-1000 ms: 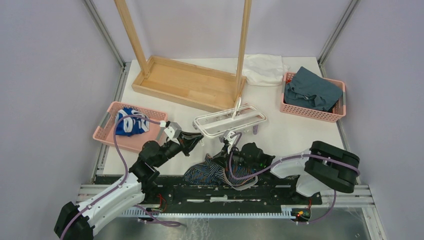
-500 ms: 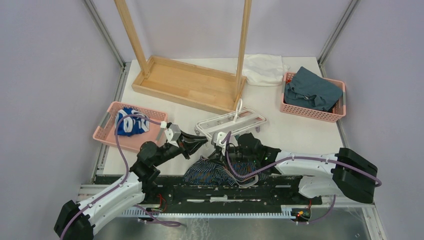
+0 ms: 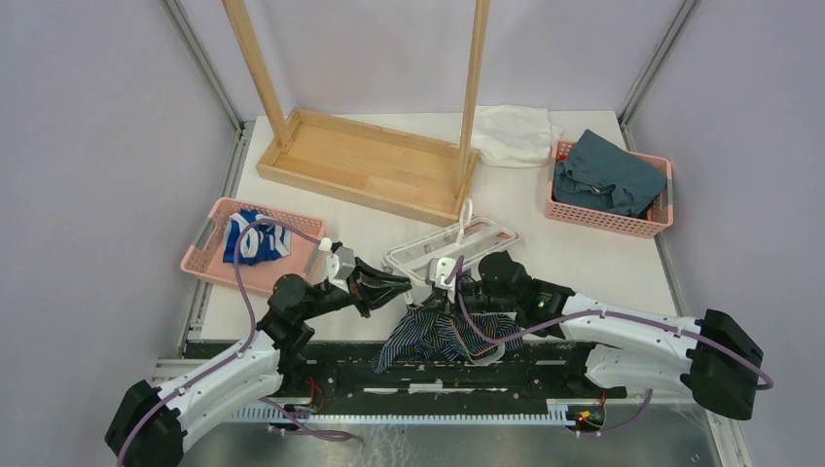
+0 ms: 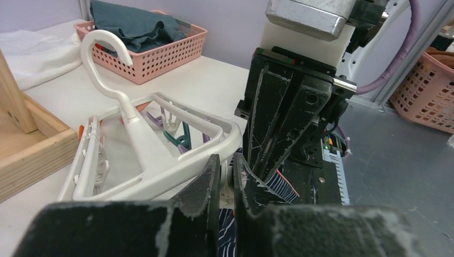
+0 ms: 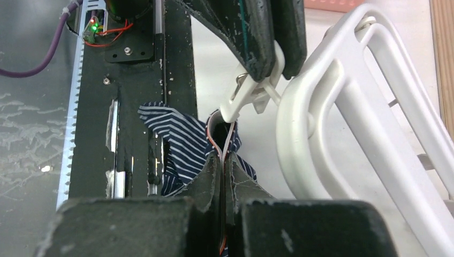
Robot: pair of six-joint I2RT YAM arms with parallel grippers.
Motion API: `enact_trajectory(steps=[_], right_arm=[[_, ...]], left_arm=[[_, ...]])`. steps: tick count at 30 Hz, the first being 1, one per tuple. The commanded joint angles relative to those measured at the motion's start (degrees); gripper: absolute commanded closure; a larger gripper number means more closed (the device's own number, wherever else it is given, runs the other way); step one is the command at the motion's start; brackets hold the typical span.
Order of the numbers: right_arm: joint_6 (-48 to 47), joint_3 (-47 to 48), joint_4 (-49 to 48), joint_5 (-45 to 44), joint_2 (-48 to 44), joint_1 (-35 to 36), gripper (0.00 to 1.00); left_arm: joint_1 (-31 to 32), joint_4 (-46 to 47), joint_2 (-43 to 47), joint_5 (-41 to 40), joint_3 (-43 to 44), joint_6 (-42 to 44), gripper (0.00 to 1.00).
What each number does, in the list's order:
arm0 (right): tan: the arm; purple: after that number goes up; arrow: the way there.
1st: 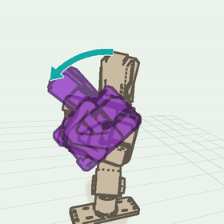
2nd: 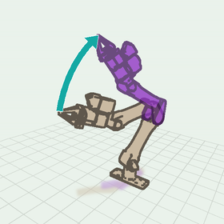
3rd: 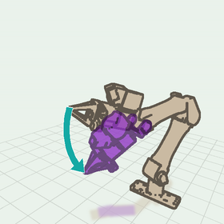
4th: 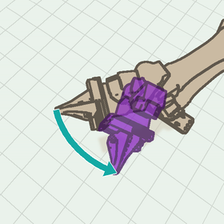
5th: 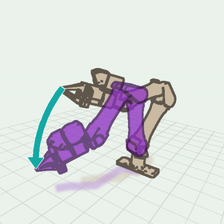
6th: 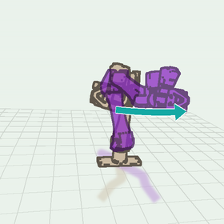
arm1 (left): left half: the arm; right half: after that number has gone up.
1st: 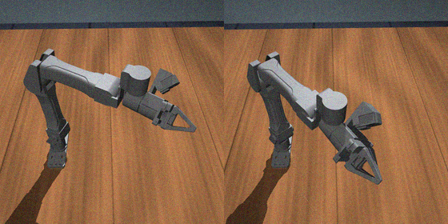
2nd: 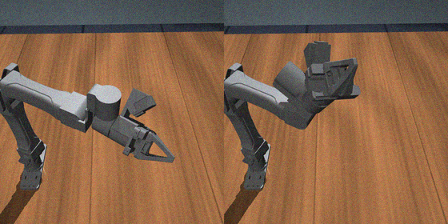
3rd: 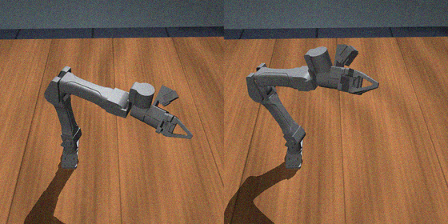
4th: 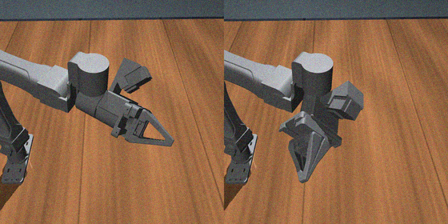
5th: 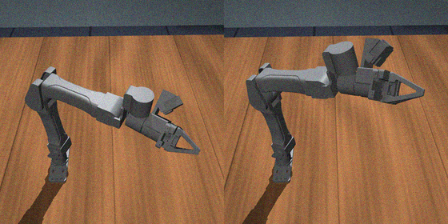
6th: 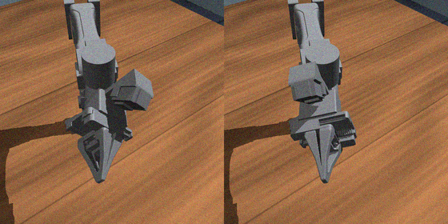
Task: Clip the underwear to the hanger
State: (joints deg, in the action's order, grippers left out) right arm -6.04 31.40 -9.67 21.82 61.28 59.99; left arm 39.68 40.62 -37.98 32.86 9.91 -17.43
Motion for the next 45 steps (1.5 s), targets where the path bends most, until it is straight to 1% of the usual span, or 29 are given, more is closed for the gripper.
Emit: enact_trajectory(steps=[1,15,28,45], right_arm=[[-4.1,4.7,5.8,2.9,-0.8,-1.2,1.00],[-5.2,8.9,6.4,5.6,3.8,-1.7,1.00],[-5.3,9.4,5.8,5.0,1.9,-1.8,1.00],[-6.0,11.4,8.0,2.5,1.4,-1.8,1.00]], left_arm=[[0.1,6.8,-0.4,3.8,2.8,-2.9,0.97],[0.1,7.1,-1.1,4.6,3.1,-3.0,0.97],[0.1,7.5,-2.4,5.9,3.4,-3.1,0.97],[0.1,7.2,-3.1,6.6,3.6,-3.0,0.97]])
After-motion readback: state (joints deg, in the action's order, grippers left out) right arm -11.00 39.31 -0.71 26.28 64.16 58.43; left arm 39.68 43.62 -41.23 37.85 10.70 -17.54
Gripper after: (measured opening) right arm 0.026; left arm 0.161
